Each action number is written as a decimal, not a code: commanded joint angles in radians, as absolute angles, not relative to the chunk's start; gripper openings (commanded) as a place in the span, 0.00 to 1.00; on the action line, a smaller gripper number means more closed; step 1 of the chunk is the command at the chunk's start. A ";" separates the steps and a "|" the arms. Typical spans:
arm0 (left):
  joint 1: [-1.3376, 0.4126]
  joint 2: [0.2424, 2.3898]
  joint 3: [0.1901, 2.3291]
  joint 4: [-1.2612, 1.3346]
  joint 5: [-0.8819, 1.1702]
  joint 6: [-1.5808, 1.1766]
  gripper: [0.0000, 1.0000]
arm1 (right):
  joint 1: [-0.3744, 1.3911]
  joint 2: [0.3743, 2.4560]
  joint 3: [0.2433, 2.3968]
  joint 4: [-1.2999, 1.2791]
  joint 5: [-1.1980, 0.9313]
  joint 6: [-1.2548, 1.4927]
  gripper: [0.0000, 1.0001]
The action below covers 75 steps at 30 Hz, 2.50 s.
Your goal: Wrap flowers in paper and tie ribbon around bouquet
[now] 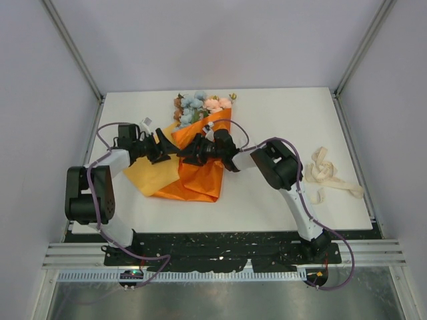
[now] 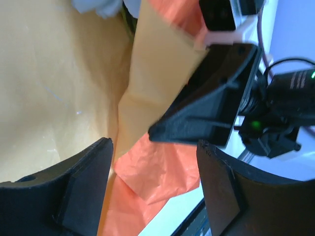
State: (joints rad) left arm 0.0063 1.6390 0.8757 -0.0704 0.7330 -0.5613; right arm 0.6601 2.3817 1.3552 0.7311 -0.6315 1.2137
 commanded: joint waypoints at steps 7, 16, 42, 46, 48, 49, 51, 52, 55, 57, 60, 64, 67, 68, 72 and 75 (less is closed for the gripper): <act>0.069 1.706 1.020 0.022 0.657 -0.640 0.82 | 0.666 2.402 1.365 0.696 -0.594 1.161 0.75; 0.083 1.798 1.104 -0.041 0.612 -0.557 0.80 | 0.666 2.395 1.336 0.719 -0.595 1.161 0.74; 0.014 1.980 1.454 -0.574 0.331 -0.405 0.00 | 0.609 2.086 1.635 -0.142 -0.583 0.361 0.36; 0.012 1.980 1.457 -0.578 0.328 -0.410 0.00 | 0.617 2.146 1.672 -0.216 -0.571 0.292 0.27; 0.012 1.980 1.459 -0.584 0.328 -0.407 0.00 | 0.632 2.177 1.686 -0.209 -0.586 0.293 0.25; 0.012 1.979 1.459 -0.586 0.325 -0.407 0.00 | 0.647 2.195 1.703 -0.204 -0.592 0.295 0.25; 0.012 1.979 1.459 -0.587 0.325 -0.402 0.00 | 0.670 2.221 1.721 -0.189 -0.588 0.298 0.25; 0.011 1.980 1.462 -0.591 0.325 -0.400 0.00 | 0.676 2.227 1.721 -0.173 -0.589 0.305 0.25; 0.011 1.979 1.465 -0.594 0.325 -0.394 0.00 | 0.704 2.279 1.755 -0.163 -0.560 0.327 0.24; 0.011 1.976 1.473 -0.600 0.324 -0.376 0.00 | 0.704 2.318 1.764 -0.169 -0.523 0.354 0.23; 0.031 1.944 1.480 -0.611 0.400 -0.350 0.21 | 0.675 2.367 1.744 -0.164 -0.526 0.411 0.21; 0.119 1.812 1.396 -0.575 0.404 -0.336 0.57 | 0.652 2.358 1.683 -0.127 -0.522 0.485 0.21; 0.224 1.781 1.431 -0.759 0.333 -0.243 0.71 | 0.646 2.353 1.689 -0.178 -0.488 0.512 0.20; 0.262 1.776 1.439 -0.828 0.327 -0.218 0.72 | 0.646 2.353 1.692 -0.205 -0.483 0.520 0.20; 0.391 1.715 1.353 -0.916 0.348 -0.155 0.71 | 0.646 2.324 1.642 -0.239 -0.466 0.540 0.20; 0.400 1.657 1.272 -0.891 0.432 -0.123 0.72 | 0.637 2.263 1.565 -0.242 -0.436 0.532 0.21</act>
State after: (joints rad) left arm 0.3965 1.7412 1.3594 -0.7979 0.3504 -0.2108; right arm 0.6464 2.3291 1.6669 -0.1429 -0.5476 0.5365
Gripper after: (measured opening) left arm 0.712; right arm 0.199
